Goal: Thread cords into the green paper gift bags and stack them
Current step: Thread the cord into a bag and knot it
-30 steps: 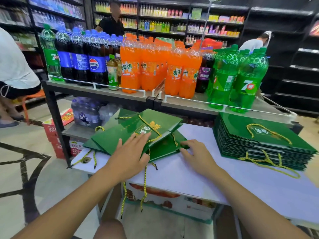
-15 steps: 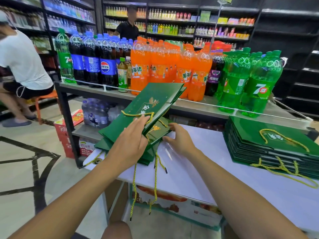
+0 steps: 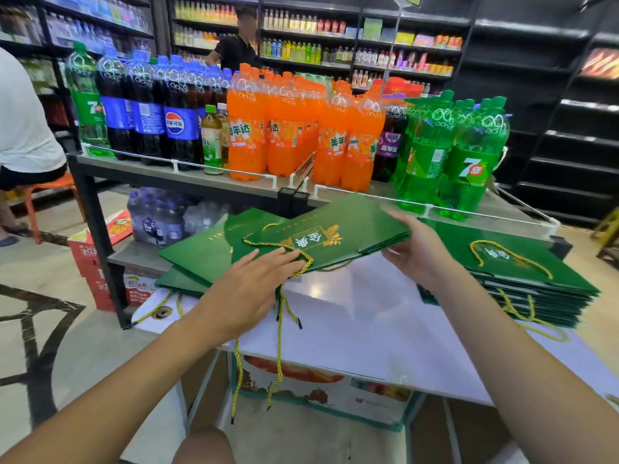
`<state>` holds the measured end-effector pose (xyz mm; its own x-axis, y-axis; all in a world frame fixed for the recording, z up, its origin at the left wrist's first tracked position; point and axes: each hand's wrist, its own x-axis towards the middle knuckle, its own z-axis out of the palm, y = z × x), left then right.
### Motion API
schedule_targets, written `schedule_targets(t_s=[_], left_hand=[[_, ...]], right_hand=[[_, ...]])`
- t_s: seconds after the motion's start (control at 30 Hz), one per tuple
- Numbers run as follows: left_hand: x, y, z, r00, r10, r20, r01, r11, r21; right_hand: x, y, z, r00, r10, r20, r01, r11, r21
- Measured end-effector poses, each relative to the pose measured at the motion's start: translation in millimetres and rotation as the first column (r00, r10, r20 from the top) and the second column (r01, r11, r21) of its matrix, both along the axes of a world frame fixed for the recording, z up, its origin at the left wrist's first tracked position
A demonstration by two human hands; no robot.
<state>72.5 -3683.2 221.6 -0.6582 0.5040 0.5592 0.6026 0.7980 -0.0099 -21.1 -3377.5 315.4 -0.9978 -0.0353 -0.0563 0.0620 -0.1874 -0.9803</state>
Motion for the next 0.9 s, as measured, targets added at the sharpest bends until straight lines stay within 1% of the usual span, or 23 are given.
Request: schedule_targets(t_s=[0.1, 0.17, 0.27, 0.4, 0.47, 0.5, 0.57, 0.6, 0.63, 0.7, 0.8, 0.87, 0.9], left_hand=[[4, 14, -7, 0.994, -0.106, -0.013, 0.104, 0.992, -0.072], [10, 28, -14, 0.982, -0.189, -0.022, 0.186, 0.976, -0.117], [23, 50, -27, 0.958, -0.288, 0.000, 0.283, 0.942, -0.179], [29, 76, -38, 0.913, -0.399, 0.084, 0.407, 0.896, -0.177], [31, 90, -42, 0.888, -0.430, 0.162, 0.454, 0.877, -0.159], [32, 96, -43, 0.878, -0.433, 0.202, 0.463, 0.876, -0.136], [33, 106, -41, 0.874, -0.414, 0.255, 0.447, 0.890, -0.092], [33, 111, -39, 0.876, -0.399, 0.270, 0.430, 0.901, -0.065], [33, 115, -37, 0.878, -0.386, 0.284, 0.412, 0.911, -0.037], [32, 124, -36, 0.880, -0.365, 0.303, 0.378, 0.926, 0.017], [33, 133, -42, 0.872, -0.366, 0.326, 0.358, 0.930, 0.088], [34, 136, -43, 0.871, -0.357, 0.337, 0.337, 0.934, 0.117], [34, 137, -44, 0.871, -0.349, 0.346, 0.323, 0.937, 0.132]], right_hand=[[36, 48, -3, 0.999, -0.033, 0.020, 0.029, 0.985, 0.168], [70, 80, -18, 1.000, -0.014, -0.013, 0.017, 0.945, 0.327], [117, 119, -49, 0.999, -0.014, -0.035, 0.030, 0.852, 0.523], [155, 153, -89, 0.996, -0.063, -0.066, 0.091, 0.700, 0.708], [163, 162, -100, 0.992, -0.077, -0.098, 0.124, 0.588, 0.799], [165, 165, -102, 0.990, -0.088, -0.109, 0.138, 0.488, 0.862], [167, 168, -99, 0.983, -0.109, -0.148, 0.171, 0.241, 0.955], [166, 165, -96, 0.977, -0.122, -0.176, 0.196, 0.178, 0.964], [165, 160, -92, 0.971, -0.121, -0.205, 0.224, 0.176, 0.959], [159, 140, -87, 0.965, -0.040, -0.259, 0.261, 0.254, 0.931], [141, 93, -80, 0.958, 0.120, -0.261, 0.209, 0.331, 0.920], [122, 59, -78, 0.953, 0.182, -0.242, 0.170, 0.341, 0.925], [112, 44, -79, 0.951, 0.206, -0.231, 0.155, 0.327, 0.932]])
